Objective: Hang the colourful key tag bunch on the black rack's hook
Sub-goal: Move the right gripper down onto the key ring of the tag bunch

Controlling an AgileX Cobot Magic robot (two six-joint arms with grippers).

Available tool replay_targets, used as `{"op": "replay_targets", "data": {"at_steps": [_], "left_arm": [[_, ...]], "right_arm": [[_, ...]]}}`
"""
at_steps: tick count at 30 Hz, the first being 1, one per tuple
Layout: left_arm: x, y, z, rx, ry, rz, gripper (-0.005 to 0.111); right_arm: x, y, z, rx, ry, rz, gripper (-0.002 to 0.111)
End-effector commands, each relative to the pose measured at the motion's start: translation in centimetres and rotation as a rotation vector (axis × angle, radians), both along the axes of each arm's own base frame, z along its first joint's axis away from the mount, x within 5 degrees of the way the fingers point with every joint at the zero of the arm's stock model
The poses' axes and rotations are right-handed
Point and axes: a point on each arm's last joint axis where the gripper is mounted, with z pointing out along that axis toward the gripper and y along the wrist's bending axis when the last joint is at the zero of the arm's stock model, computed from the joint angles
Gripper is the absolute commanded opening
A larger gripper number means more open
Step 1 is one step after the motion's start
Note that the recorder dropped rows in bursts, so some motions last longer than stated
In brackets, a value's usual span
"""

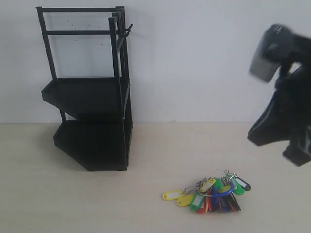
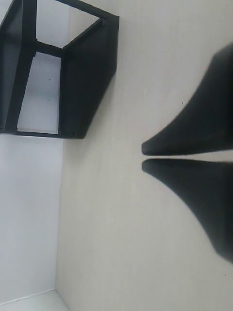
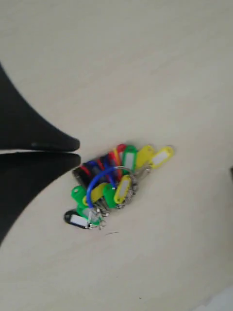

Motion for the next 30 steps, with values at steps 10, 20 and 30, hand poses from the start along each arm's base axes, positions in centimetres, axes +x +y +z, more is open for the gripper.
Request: {"op": "replay_targets", "data": {"at_steps": [10, 20, 30], "left_arm": [[0.0, 0.0, 0.2, -0.002, -0.010, 0.004, 0.004], [0.0, 0.0, 0.2, -0.002, -0.010, 0.004, 0.004], [0.0, 0.0, 0.2, -0.002, -0.010, 0.004, 0.004]], "right_arm": [[6.5, 5.7, -10.6, -0.739, -0.064, 0.286, 0.000], [8.0, 6.5, -15.7, -0.768, 0.025, 0.289, 0.018], [8.7, 7.3, -16.0, -0.712, -0.058, 0.292, 0.047]]}}
